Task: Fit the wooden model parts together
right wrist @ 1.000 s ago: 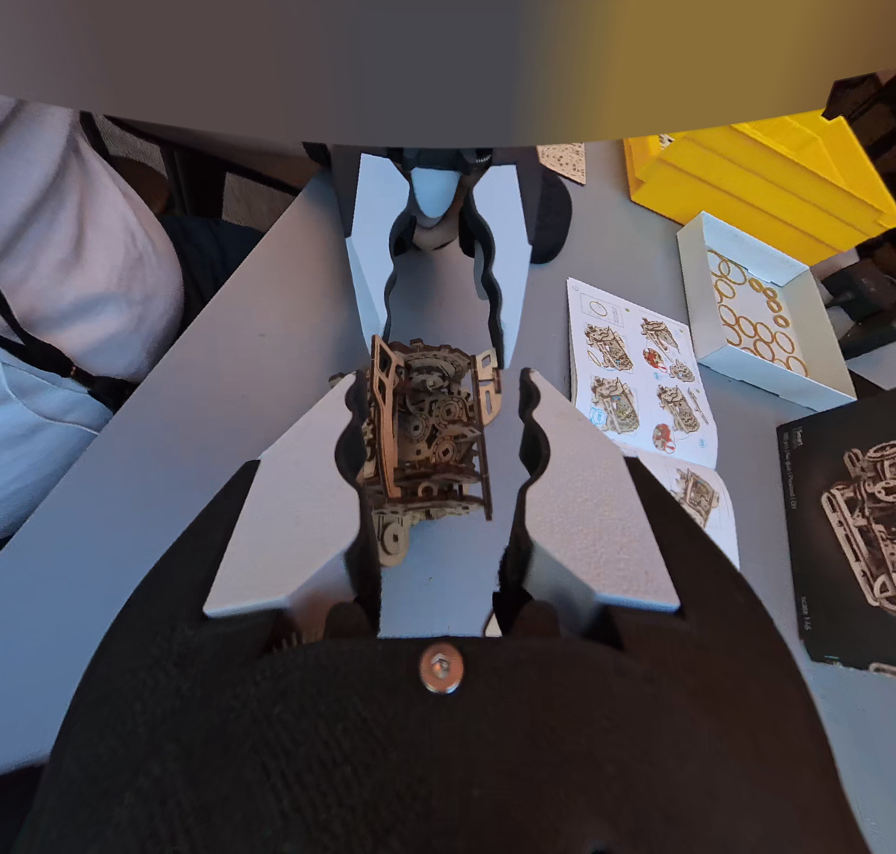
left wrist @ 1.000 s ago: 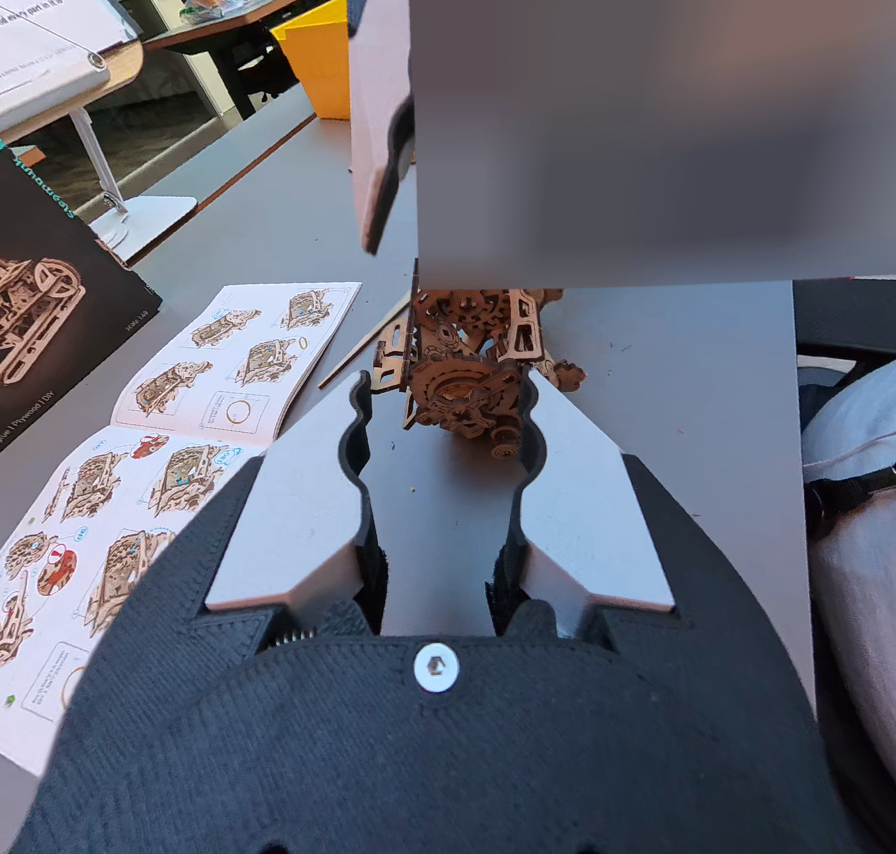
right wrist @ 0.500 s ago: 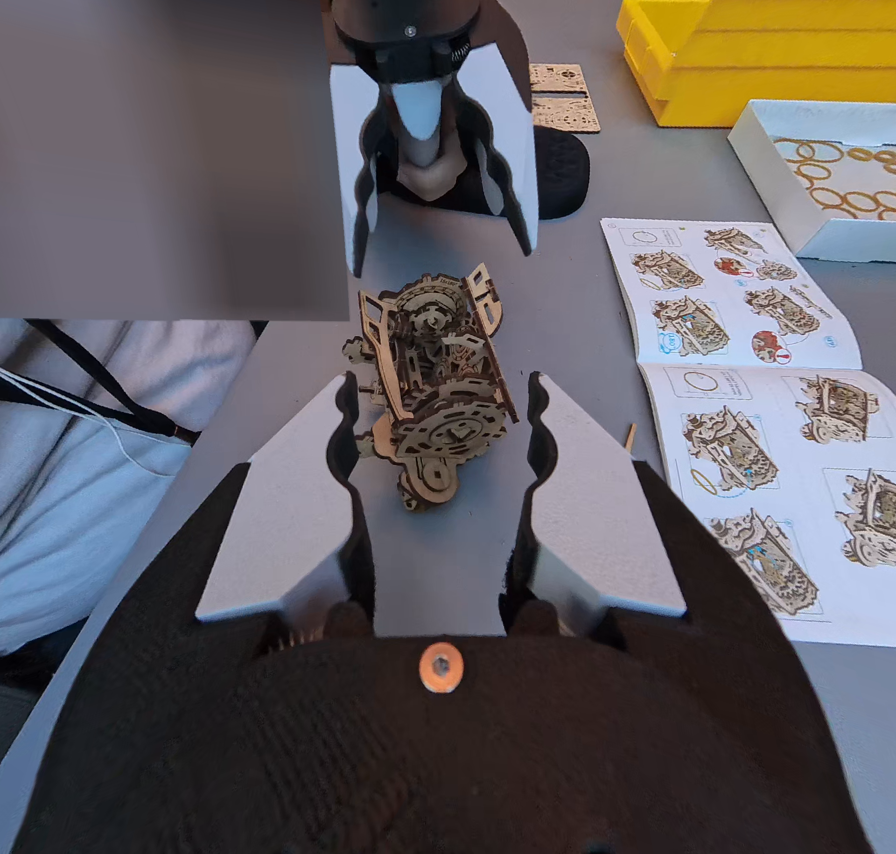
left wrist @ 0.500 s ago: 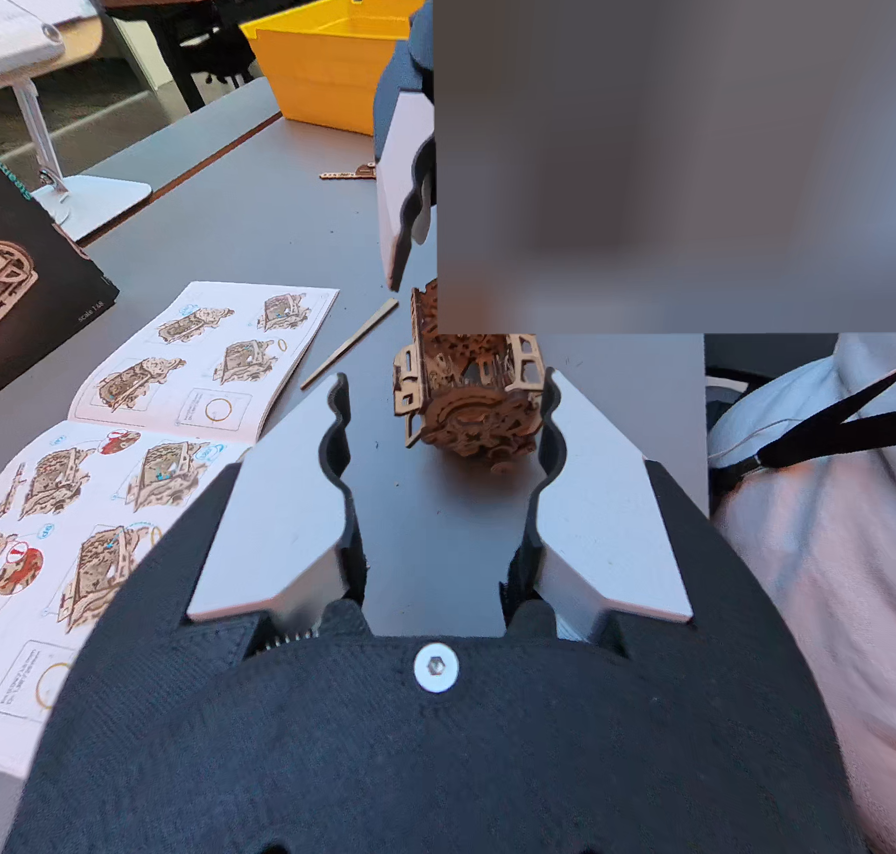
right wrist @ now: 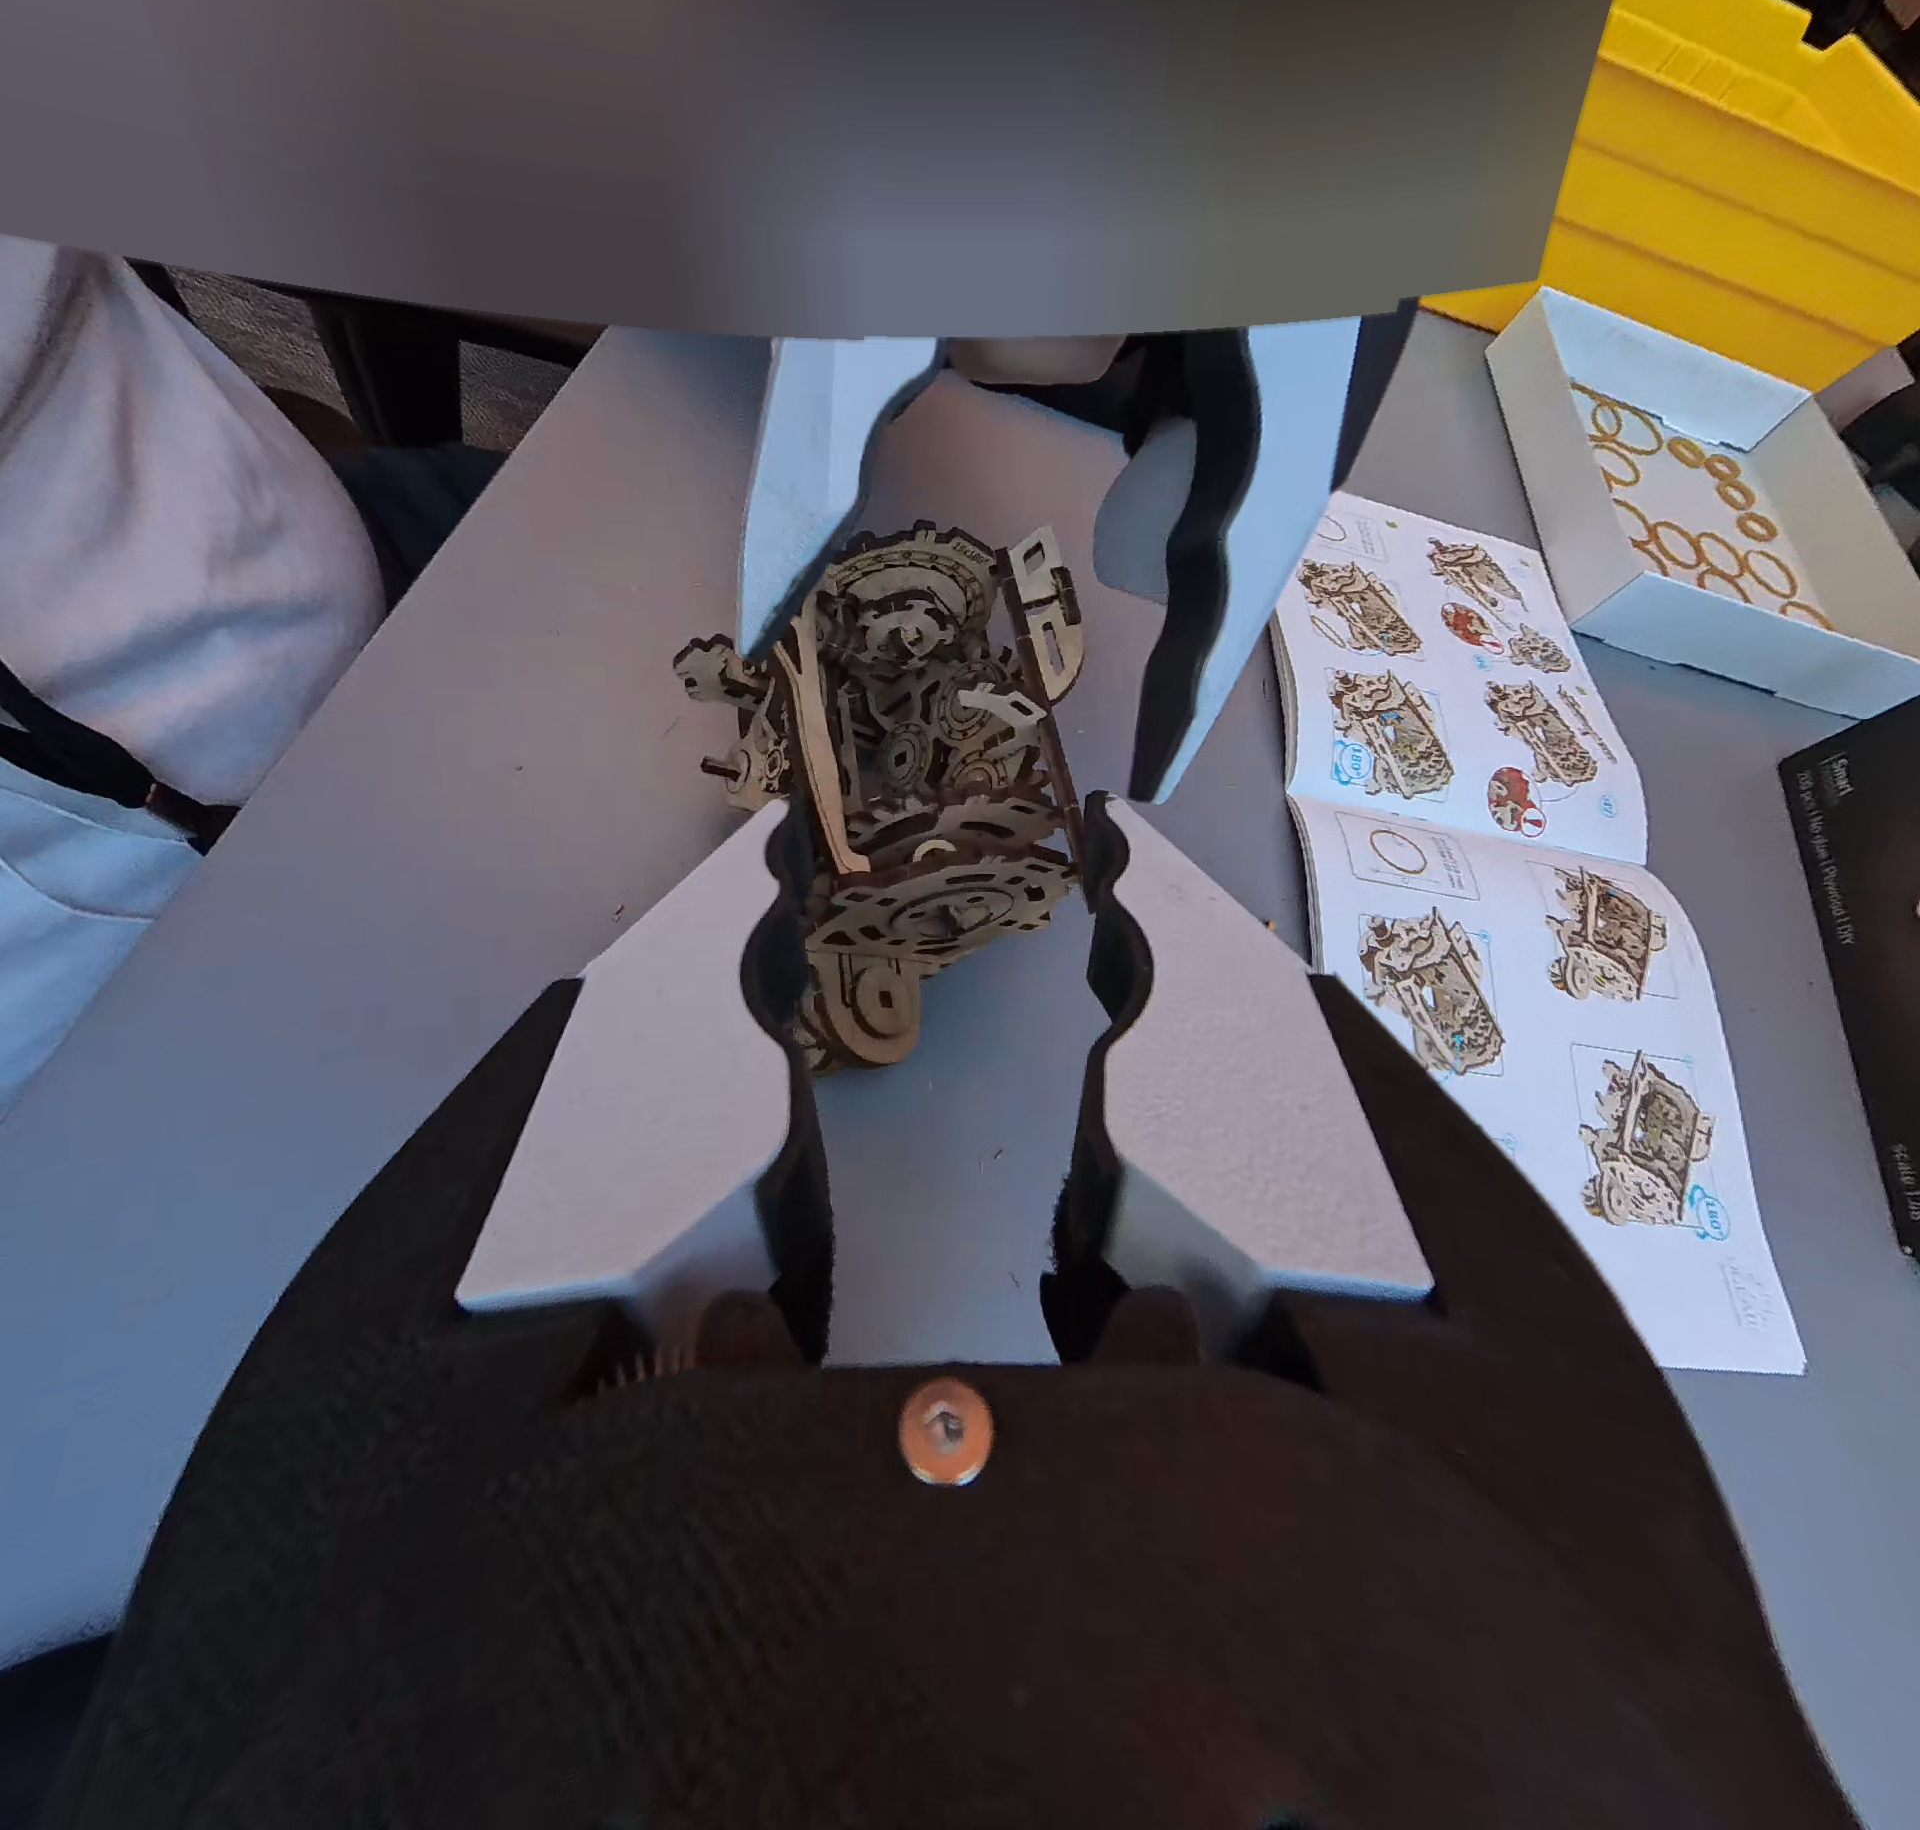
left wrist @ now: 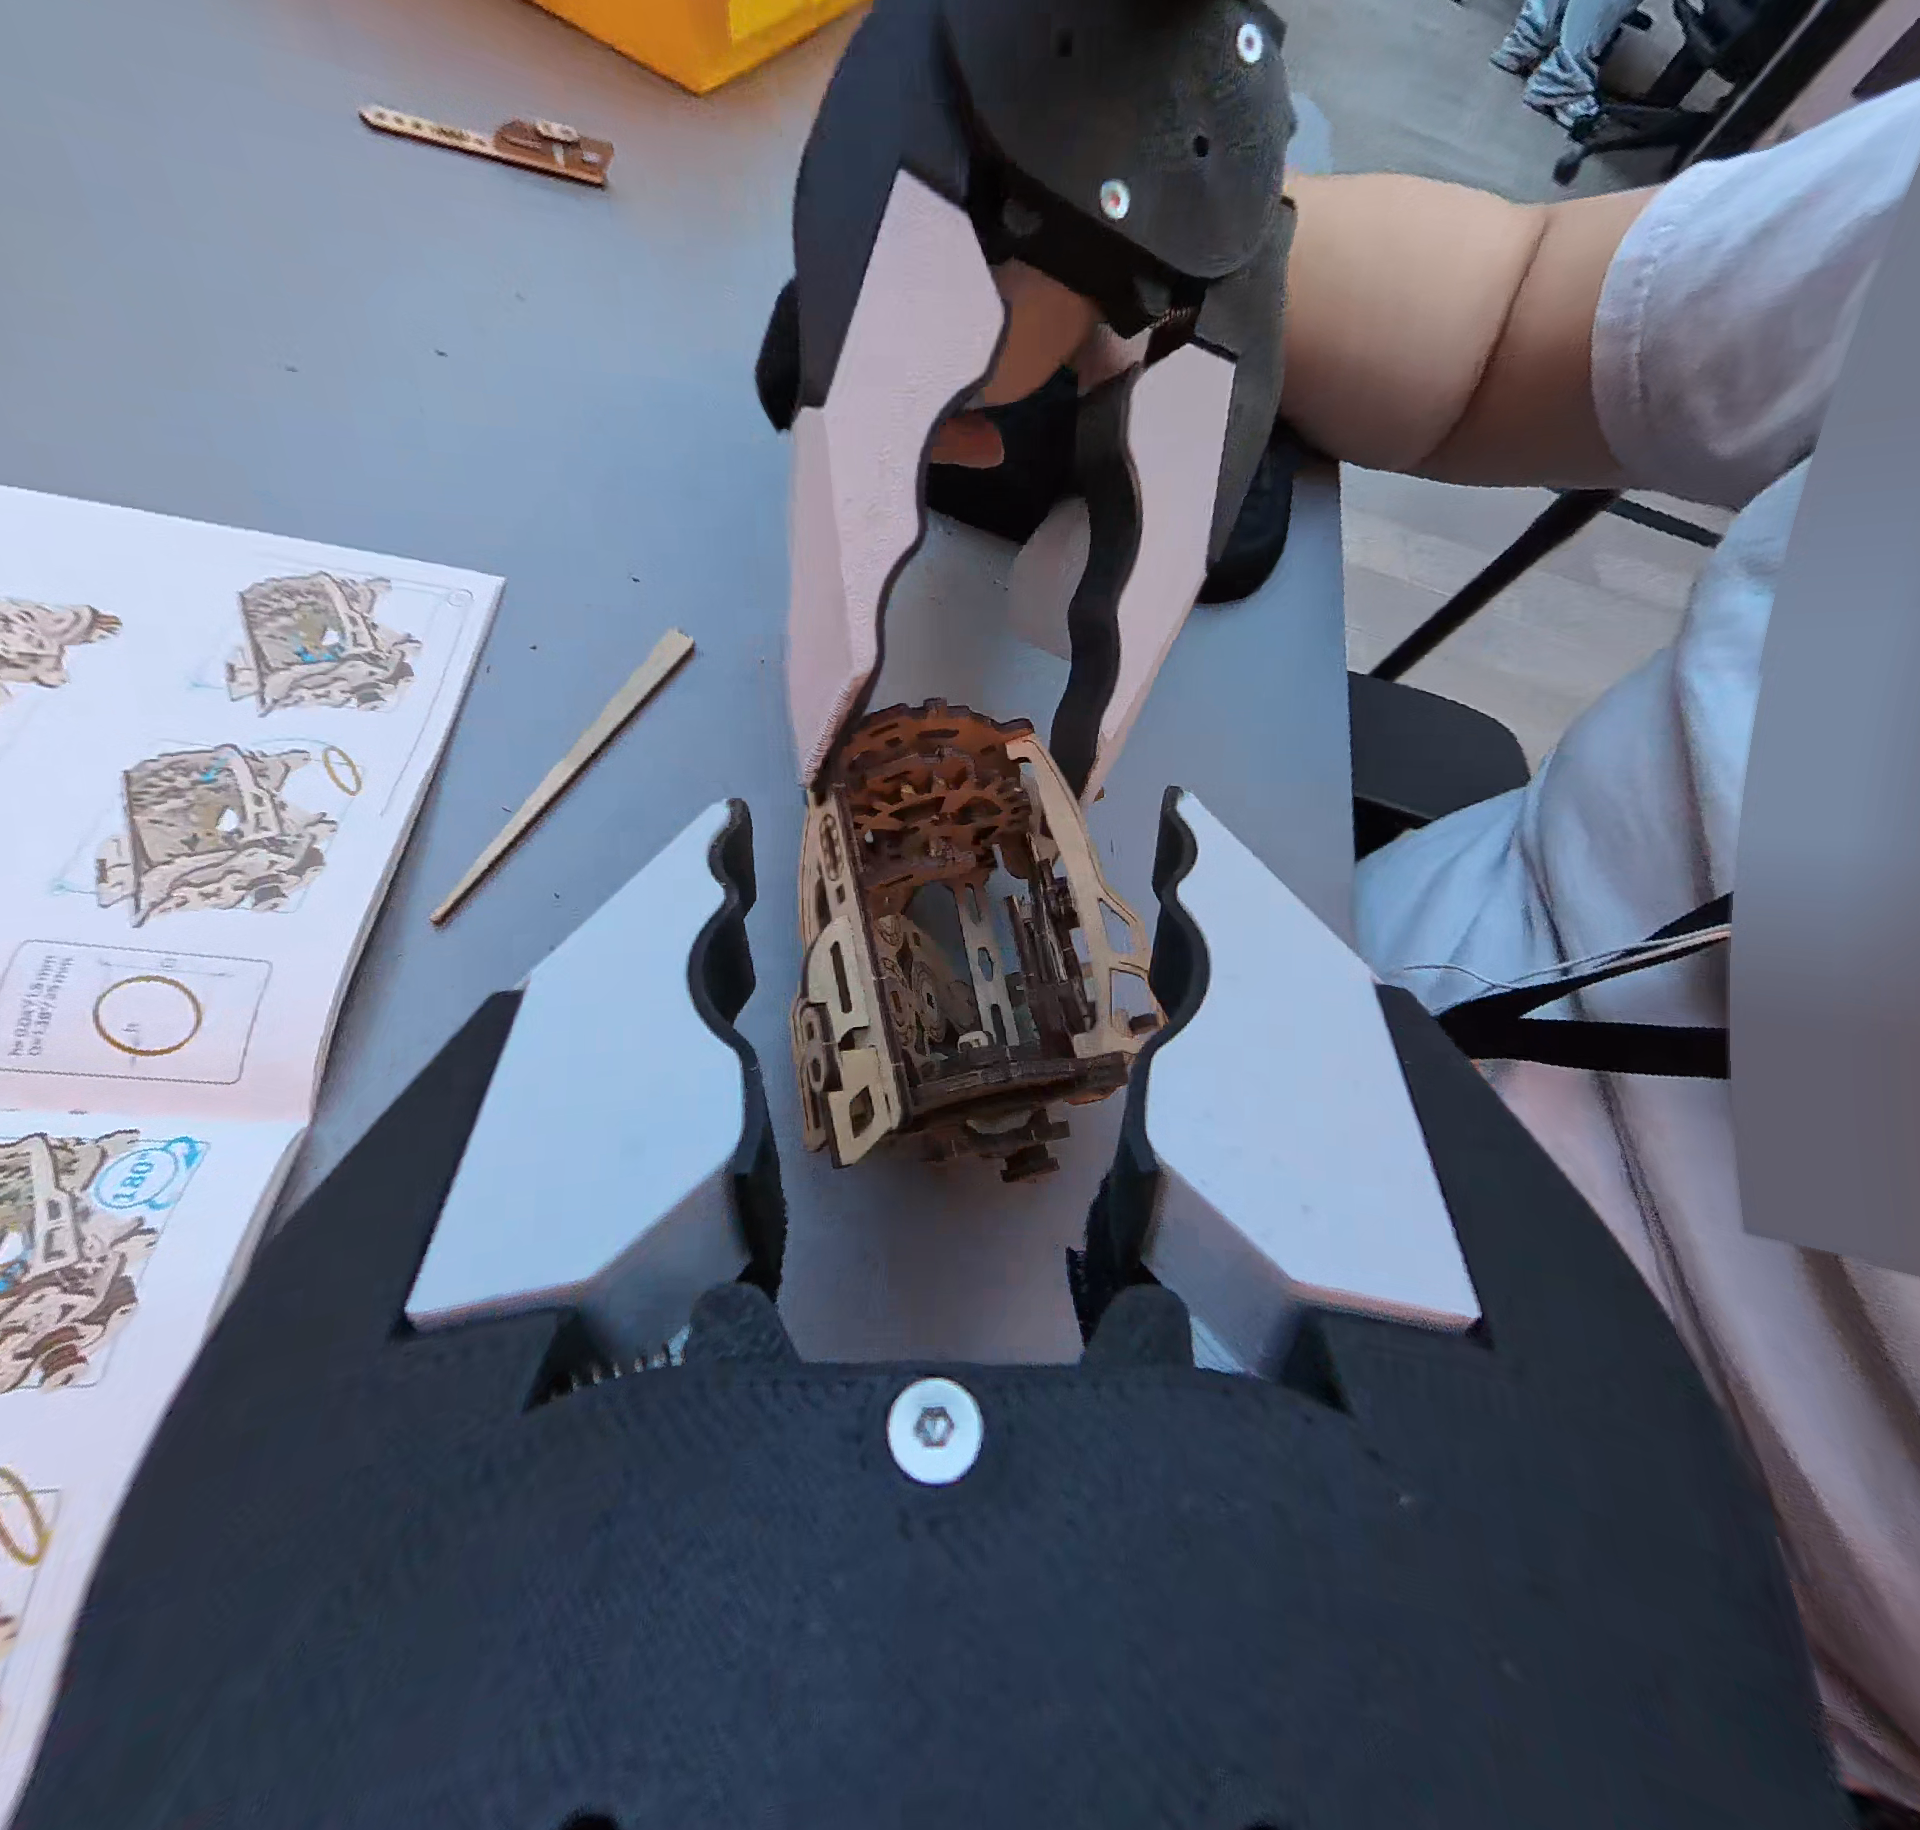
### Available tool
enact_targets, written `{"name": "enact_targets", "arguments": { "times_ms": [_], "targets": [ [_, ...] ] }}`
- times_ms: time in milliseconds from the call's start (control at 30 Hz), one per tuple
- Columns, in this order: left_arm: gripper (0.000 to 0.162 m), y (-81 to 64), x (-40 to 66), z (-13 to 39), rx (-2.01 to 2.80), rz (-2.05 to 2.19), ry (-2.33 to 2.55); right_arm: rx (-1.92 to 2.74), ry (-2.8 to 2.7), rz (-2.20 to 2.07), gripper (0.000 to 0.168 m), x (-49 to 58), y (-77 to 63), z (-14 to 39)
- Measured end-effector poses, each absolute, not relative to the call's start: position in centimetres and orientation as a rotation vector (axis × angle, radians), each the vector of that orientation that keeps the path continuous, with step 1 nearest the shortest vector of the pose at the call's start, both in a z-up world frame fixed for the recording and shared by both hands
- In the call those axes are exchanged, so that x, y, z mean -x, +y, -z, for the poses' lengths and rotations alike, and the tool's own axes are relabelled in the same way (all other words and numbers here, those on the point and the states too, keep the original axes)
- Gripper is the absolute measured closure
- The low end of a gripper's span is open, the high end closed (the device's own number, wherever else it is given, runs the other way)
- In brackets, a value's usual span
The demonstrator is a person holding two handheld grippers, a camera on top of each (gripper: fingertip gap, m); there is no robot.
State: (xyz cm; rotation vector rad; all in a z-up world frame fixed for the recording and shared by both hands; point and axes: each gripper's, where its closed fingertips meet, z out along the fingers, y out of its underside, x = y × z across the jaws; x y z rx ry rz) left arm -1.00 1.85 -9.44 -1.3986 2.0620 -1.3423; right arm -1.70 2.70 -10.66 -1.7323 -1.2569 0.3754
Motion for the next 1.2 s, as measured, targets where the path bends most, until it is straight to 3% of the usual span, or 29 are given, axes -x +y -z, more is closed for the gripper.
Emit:
{"name": "enact_targets", "arguments": {
  "times_ms": [400, 633, 700, 833, 1200],
  "targets": [
    [0.110, 1.8, 0.7, 10.2, 1.479, 1.413, 2.126, 1.757, -1.279, -0.312, 0.119, 1.9, 2.9, 10.7],
    [0.118, 3.4, 1.0, 9.1, 1.549, 1.517, 2.017, 1.737, -1.191, -0.374, 0.111, 1.0, 3.1, 9.3],
    [0.124, 4.5, 0.7, 8.3, 1.608, 1.566, 1.952, 1.755, -1.064, -0.466, 0.116, 0.0, 3.4, 7.7],
    [0.132, 6.5, -0.1, 8.6, 1.817, 1.590, 1.902, 1.888, -0.784, -0.634, 0.142, -1.6, 4.1, 6.4],
    [0.134, 5.6, -1.1, 10.3, 2.100, 1.807, 1.924, 2.162, -0.675, -0.454, 0.145, 0.1, 3.4, 9.7]
  ]
}}
